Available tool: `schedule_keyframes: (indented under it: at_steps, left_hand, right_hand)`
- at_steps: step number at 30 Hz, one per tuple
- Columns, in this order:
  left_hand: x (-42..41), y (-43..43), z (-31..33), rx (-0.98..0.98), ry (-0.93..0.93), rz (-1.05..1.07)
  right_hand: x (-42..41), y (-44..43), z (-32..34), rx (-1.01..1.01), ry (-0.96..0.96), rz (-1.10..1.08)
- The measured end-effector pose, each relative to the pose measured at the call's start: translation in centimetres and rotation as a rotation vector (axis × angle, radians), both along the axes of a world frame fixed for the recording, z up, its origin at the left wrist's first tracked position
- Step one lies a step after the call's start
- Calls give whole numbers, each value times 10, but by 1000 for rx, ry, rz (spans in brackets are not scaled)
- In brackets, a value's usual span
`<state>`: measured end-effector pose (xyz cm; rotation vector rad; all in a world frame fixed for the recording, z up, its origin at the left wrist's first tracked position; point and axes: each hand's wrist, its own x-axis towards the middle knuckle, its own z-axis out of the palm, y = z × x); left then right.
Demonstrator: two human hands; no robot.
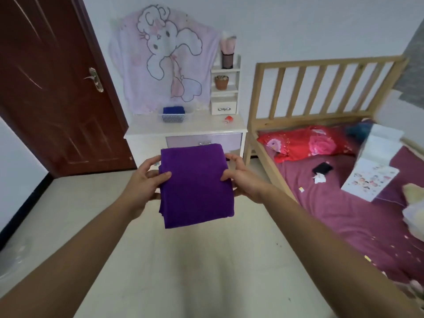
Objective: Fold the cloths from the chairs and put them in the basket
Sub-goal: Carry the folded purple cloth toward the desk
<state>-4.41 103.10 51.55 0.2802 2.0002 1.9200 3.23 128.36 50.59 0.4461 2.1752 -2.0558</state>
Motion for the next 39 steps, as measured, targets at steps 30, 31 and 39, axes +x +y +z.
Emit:
schedule_keyframes:
  at_steps: [30, 31, 39]
  left_hand:
    - [-783, 150, -35, -51, -33, 2]
    - [-801, 159, -37, -53, -36, 12]
    - [-950, 214, -81, -161, -247, 78]
  right_hand:
    - [-768, 141, -29, -35, -50, -52]
    - [-787, 150, -32, -28, -46, -51]
    - [-950, 205, -71, -36, -207, -19]
